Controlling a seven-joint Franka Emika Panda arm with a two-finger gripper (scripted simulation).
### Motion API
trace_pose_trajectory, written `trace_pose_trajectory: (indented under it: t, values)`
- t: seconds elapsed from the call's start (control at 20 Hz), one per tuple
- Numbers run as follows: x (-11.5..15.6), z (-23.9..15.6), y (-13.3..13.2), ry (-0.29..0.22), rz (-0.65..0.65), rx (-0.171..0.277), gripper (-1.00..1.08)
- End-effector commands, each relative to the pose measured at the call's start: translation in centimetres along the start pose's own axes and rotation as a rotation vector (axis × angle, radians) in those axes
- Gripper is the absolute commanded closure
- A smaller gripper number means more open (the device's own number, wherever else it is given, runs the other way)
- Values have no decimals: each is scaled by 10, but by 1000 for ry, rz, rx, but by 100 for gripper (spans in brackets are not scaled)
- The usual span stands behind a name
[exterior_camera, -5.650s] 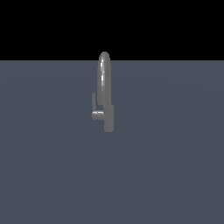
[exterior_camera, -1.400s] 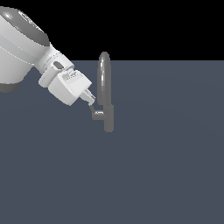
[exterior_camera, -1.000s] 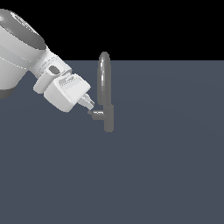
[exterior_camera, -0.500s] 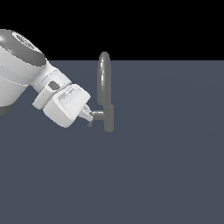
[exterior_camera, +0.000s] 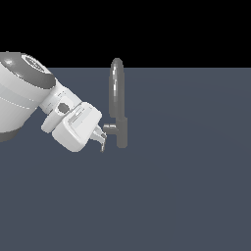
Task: Turn on the faucet by rotating a designated handle.
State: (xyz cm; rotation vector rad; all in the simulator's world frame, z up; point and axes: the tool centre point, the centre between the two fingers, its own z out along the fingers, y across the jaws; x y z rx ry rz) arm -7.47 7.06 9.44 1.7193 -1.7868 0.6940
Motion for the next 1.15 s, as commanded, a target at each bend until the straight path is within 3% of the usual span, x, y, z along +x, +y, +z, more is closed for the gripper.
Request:
trace_pose_trajectory:
  t: [0.0, 0.2, 0.25, 1.1]
  values:
    - [-16, 17, 4, 5, -16, -13, 108]
    - [-28, 29, 2, 5, -19, -18, 108]
    - [-9, 10, -6, 8, 8, 14, 108]
    - [-47, 49, -40, 5, -18, -17, 108]
